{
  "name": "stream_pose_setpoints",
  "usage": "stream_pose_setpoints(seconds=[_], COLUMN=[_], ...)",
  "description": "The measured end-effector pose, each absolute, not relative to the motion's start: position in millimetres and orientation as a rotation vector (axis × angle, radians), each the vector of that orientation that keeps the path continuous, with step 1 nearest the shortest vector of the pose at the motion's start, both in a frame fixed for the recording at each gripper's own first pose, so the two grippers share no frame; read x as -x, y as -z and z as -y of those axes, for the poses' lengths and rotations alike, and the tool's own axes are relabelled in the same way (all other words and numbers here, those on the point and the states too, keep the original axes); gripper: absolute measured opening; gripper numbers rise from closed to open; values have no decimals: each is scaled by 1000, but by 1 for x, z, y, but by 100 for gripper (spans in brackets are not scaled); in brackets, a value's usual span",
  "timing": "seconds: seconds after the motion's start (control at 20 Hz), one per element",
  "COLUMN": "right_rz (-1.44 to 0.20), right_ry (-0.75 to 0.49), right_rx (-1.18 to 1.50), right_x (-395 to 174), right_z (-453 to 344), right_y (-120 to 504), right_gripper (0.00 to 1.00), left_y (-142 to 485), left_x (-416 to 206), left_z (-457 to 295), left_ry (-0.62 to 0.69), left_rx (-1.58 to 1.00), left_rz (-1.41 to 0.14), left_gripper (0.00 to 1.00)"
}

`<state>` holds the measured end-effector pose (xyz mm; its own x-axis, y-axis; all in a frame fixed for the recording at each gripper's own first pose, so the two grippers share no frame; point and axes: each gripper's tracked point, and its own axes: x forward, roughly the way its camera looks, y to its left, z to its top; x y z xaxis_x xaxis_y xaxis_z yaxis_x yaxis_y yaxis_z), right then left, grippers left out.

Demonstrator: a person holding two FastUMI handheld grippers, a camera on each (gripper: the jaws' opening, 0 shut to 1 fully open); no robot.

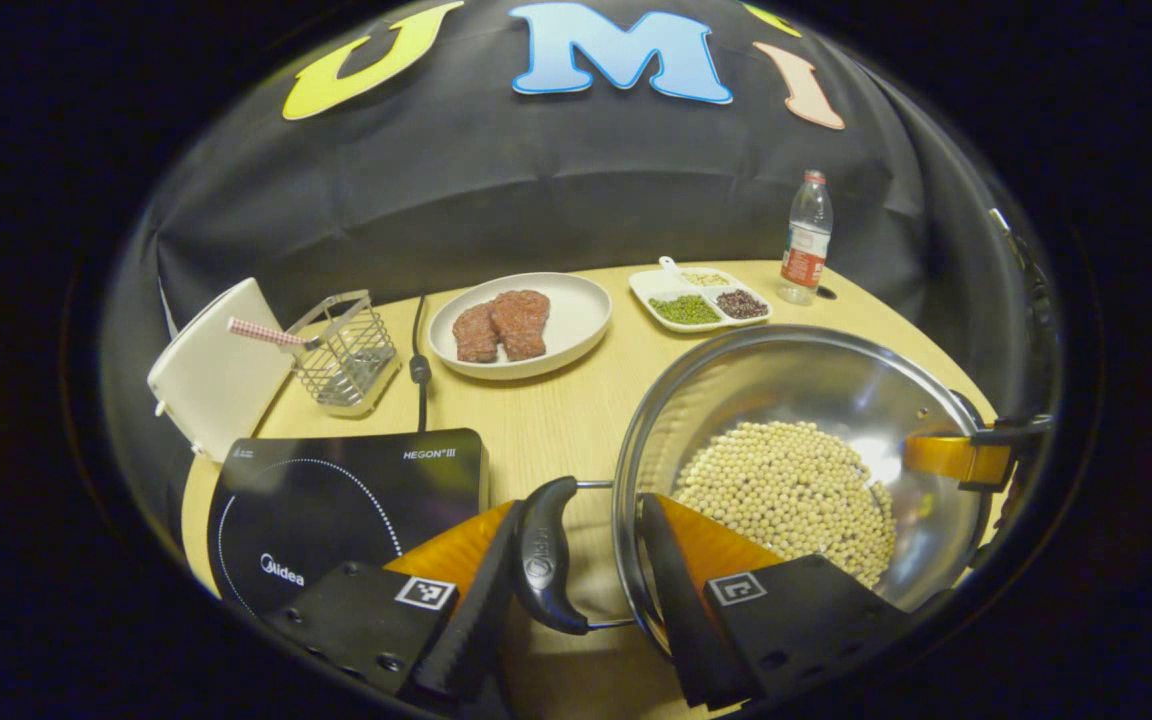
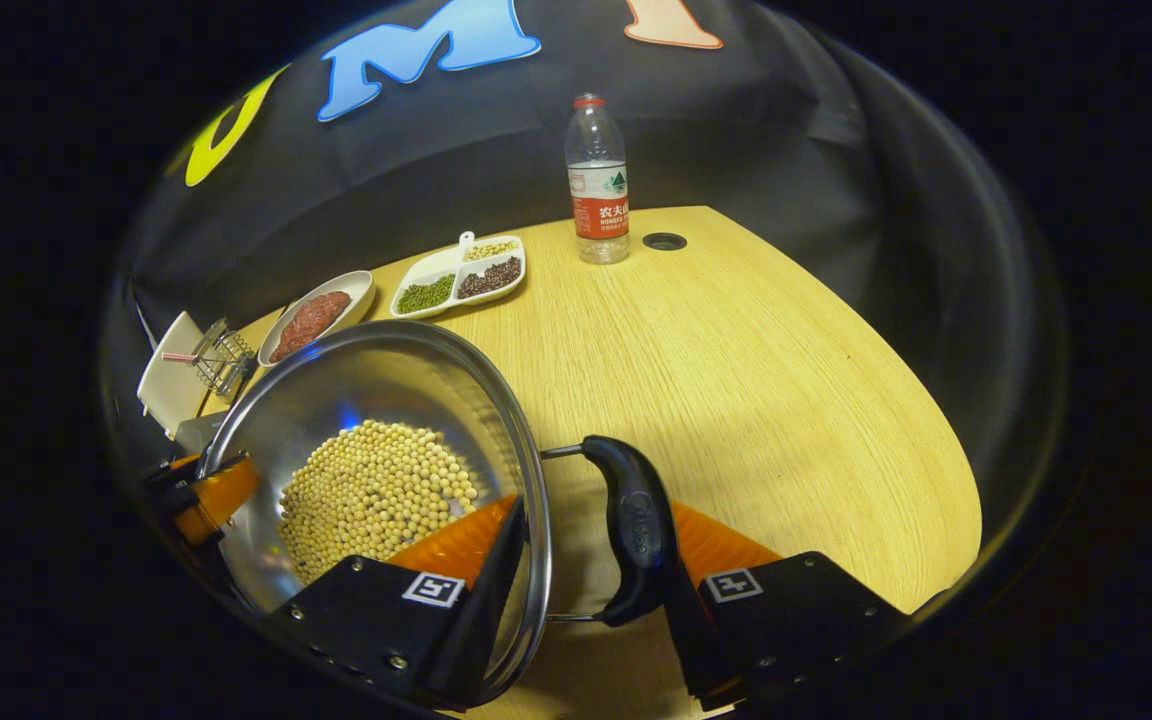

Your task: First push the handle of the pot to place it horizontally, then grasp the pot with both hands and set it on the induction cooktop.

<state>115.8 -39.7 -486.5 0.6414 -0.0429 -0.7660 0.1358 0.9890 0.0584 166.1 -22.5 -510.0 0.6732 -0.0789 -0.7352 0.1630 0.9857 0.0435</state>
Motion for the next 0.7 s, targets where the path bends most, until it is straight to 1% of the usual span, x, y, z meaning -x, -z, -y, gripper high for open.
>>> stream_pose_setpoints(seconds=[0.05, 0.1, 0.15, 0.3, 0.35, 0.4, 0.45, 0.7], right_rz=[-870, -883, -884, -894, -897, -903, -906, -908], right_ry=[99, 97, 92, 94, 100, 105, 106, 96], right_rx=[-125, -132, -132, -115, -120, -124, -123, -99], right_x=[-115, -115, -119, -118, -118, -118, -116, -109], right_z=[39, 39, 36, 37, 36, 36, 36, 34], right_y=[483, 486, 487, 485, 486, 485, 486, 479], right_gripper=[72, 72, 69, 69, 69, 69, 69, 69], left_y=[509, 510, 510, 507, 507, 506, 505, 494], left_x=[-166, -167, -167, -165, -165, -165, -163, -164], left_z=[23, 23, 23, 23, 24, 24, 25, 24], left_ry=[138, 141, 146, 145, 145, 144, 145, 136], left_rx=[-108, -107, -102, -96, -95, -94, -95, -94], left_rz=[-821, -820, -813, -811, -812, -812, -814, -794], left_gripper=[80, 77, 75, 72, 69, 68, 72, 72])
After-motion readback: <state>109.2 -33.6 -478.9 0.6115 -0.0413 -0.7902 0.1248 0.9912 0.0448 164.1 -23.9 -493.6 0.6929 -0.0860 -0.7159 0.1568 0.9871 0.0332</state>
